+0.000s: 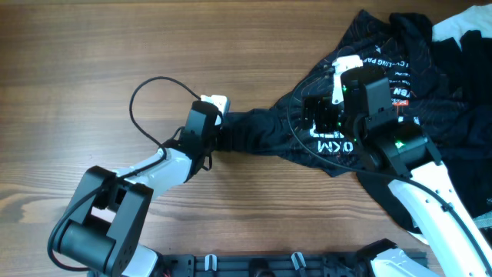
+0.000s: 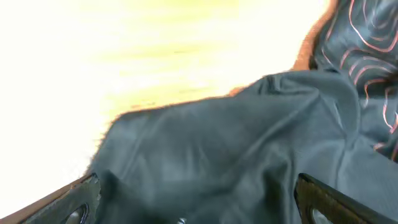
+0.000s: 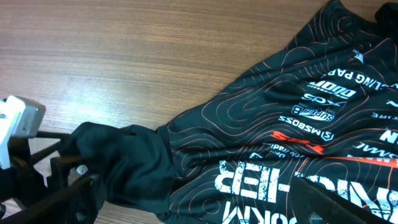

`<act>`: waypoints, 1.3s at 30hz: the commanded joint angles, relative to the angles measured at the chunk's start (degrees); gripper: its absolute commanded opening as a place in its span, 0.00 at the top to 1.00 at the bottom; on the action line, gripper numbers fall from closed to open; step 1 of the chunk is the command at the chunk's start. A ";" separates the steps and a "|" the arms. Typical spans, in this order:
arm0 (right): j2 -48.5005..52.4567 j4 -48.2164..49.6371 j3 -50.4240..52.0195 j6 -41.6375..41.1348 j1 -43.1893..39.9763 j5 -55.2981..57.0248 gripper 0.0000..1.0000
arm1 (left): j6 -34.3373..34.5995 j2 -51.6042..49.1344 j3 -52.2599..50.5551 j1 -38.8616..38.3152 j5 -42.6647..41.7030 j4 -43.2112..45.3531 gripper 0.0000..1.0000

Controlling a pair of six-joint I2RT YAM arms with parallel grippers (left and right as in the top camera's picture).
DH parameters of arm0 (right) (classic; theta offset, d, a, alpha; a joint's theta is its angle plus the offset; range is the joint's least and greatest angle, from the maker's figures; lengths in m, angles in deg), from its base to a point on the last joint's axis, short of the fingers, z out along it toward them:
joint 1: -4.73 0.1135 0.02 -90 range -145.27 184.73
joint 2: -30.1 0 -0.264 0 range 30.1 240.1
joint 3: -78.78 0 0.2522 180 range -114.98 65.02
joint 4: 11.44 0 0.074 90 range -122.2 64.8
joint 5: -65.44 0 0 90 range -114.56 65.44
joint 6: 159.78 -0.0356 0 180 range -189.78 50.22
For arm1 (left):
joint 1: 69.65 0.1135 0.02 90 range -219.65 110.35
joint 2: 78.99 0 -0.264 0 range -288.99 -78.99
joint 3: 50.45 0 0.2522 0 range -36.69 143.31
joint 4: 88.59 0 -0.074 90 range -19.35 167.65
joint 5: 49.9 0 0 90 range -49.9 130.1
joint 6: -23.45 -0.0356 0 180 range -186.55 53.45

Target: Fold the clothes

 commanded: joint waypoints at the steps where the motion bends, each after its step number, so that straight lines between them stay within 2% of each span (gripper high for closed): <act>1: -0.46 0.50 -0.52 -1.62 -0.17 0.92 0.00 | -3.15 -1.38 -0.37 0.00 5.25 0.00 0.00; 6: -0.46 0.81 -0.52 -2.99 -0.17 0.79 0.00 | -3.15 -5.49 -0.37 -0.02 4.02 -0.74 0.00; 7: -0.46 0.81 -0.52 -2.99 -0.17 0.79 0.00 | -3.13 -5.53 -0.37 -0.02 1.90 -0.74 0.05; 8: -0.46 0.81 -0.52 -2.99 -0.17 0.79 0.00 | -3.13 -5.53 -0.35 -0.24 -1.25 -0.57 0.19; 10: -0.46 0.81 -0.52 -2.99 -0.17 0.81 0.00 | -3.13 -5.51 -0.35 -0.39 -2.84 -0.57 0.58; 11: -0.46 0.81 -0.52 -2.97 -0.17 0.81 0.00 | -3.15 -5.51 -0.35 -0.37 -4.11 -0.55 0.72; 12: -0.46 0.70 -0.52 -2.99 -0.17 0.79 0.00 | -3.65 -5.40 -0.35 -0.37 -4.50 -0.48 0.91; 13: -0.46 0.48 -0.52 -2.99 -0.17 0.81 0.00 | -4.66 -5.09 -0.35 -0.37 -4.48 -0.26 0.96; 14: -0.46 0.39 -0.52 -3.02 -0.17 0.81 0.00 | -4.66 -4.63 -0.31 -0.24 -4.35 0.11 0.96; 17: -0.46 0.37 -0.52 -3.06 -0.20 1.27 0.00 | -4.63 -0.57 -0.15 2.03 5.05 0.11 0.96; 19: -0.46 0.24 -0.52 -3.13 -0.20 2.38 0.00 | -4.61 2.78 0.00 6.38 10.64 0.09 0.96; 23: -0.46 0.28 -0.52 -4.55 -0.17 3.58 0.00 | -4.59 6.16 4.09 23.45 10.91 0.33 0.96; 25: -0.46 0.44 -0.52 -4.52 -0.17 3.56 0.00 | -4.61 5.99 5.95 29.92 10.40 4.02 0.96; 29: -0.46 0.44 -0.52 -4.50 -0.17 3.56 0.00 | -4.59 4.11 6.23 35.58 8.83 14.75 0.94; 30: -0.46 0.42 -0.52 -4.50 -0.17 3.56 0.00 | -4.59 3.98 6.34 36.06 8.81 15.04 0.64; 31: -0.46 0.44 -0.52 -4.52 -0.17 3.58 0.00 | -4.59 4.00 6.40 35.98 7.41 13.18 0.15; 32: -0.46 0.44 -0.52 -4.50 -0.17 3.58 0.00 | -4.57 4.02 6.40 35.76 5.01 10.93 0.00; 34: -0.46 0.42 -0.52 -4.48 -0.20 3.58 0.00 | -1.62 4.02 6.40 34.51 -5.51 -1.14 0.00; 36: -0.46 0.39 -0.52 -4.48 -0.20 3.58 0.00 | 3.65 4.00 6.38 32.46 -12.33 -14.43 0.00; 39: -0.46 0.39 -0.52 -4.46 -0.20 3.58 0.00 | 6.62 3.93 6.36 27.58 -13.31 -27.47 0.00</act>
